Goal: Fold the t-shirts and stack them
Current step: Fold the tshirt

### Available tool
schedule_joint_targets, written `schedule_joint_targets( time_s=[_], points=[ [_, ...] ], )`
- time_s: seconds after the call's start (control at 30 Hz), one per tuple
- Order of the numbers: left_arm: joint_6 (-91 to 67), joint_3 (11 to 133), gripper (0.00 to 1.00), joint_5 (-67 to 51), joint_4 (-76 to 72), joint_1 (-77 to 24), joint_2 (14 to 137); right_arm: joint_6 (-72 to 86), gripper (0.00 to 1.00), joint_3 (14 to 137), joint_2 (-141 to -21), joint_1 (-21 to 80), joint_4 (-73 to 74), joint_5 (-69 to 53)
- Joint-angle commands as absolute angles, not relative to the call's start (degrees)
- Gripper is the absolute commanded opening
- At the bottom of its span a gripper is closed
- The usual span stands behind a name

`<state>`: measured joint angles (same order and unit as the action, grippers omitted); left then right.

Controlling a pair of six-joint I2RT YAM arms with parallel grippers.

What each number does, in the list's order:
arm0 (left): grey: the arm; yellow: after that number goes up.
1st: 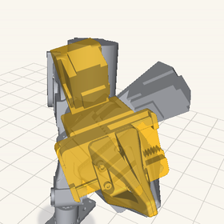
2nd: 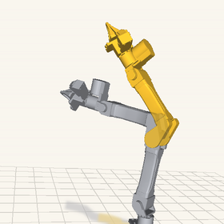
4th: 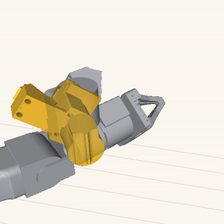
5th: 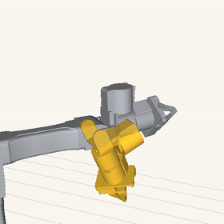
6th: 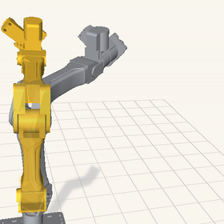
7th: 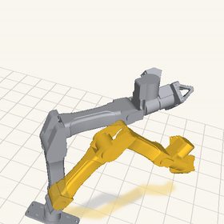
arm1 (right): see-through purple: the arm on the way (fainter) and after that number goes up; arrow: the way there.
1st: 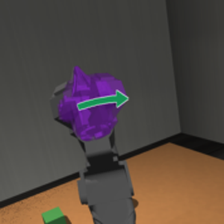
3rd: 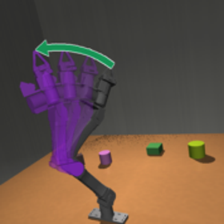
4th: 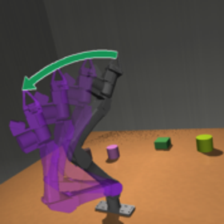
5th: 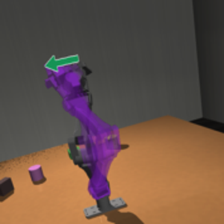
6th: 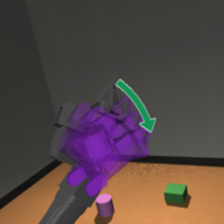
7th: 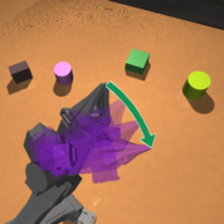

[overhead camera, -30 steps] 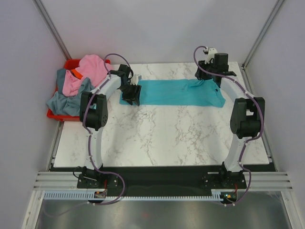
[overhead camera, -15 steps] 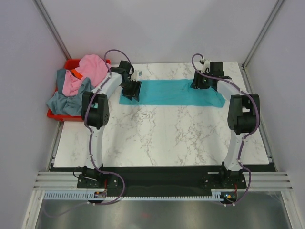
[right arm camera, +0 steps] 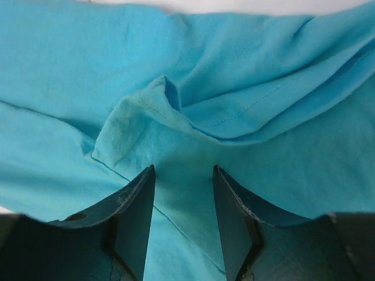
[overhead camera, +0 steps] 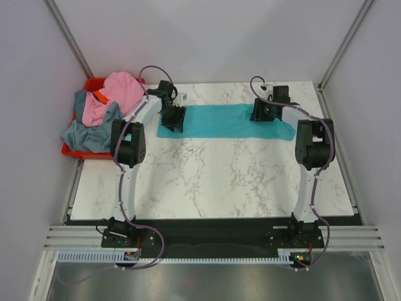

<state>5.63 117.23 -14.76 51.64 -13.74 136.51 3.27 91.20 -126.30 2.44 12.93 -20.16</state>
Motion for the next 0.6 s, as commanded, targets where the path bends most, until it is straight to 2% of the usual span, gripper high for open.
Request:
schedule_joint_targets(
  time_s=[0.0, 0.37, 0.57],
  points=[
    [7.0, 116.1, 0.57, -13.3, 51.4, -14.0, 137.1, 3.1, 0.53, 95.4, -127.6, 2.3, 11.1, -19.2],
    [8.3, 114.2, 0.57, -11.0, 51.3, -14.3, 137.5, 3.3, 0.54, 105.6, -134.1, 2.4, 8.0, -16.7],
    [8.4, 112.6, 0.56, -10.3, 51.3, -14.9, 135.1, 2.6, 0.55, 107.1, -132.7, 2.4, 7.3, -14.8]
  ],
)
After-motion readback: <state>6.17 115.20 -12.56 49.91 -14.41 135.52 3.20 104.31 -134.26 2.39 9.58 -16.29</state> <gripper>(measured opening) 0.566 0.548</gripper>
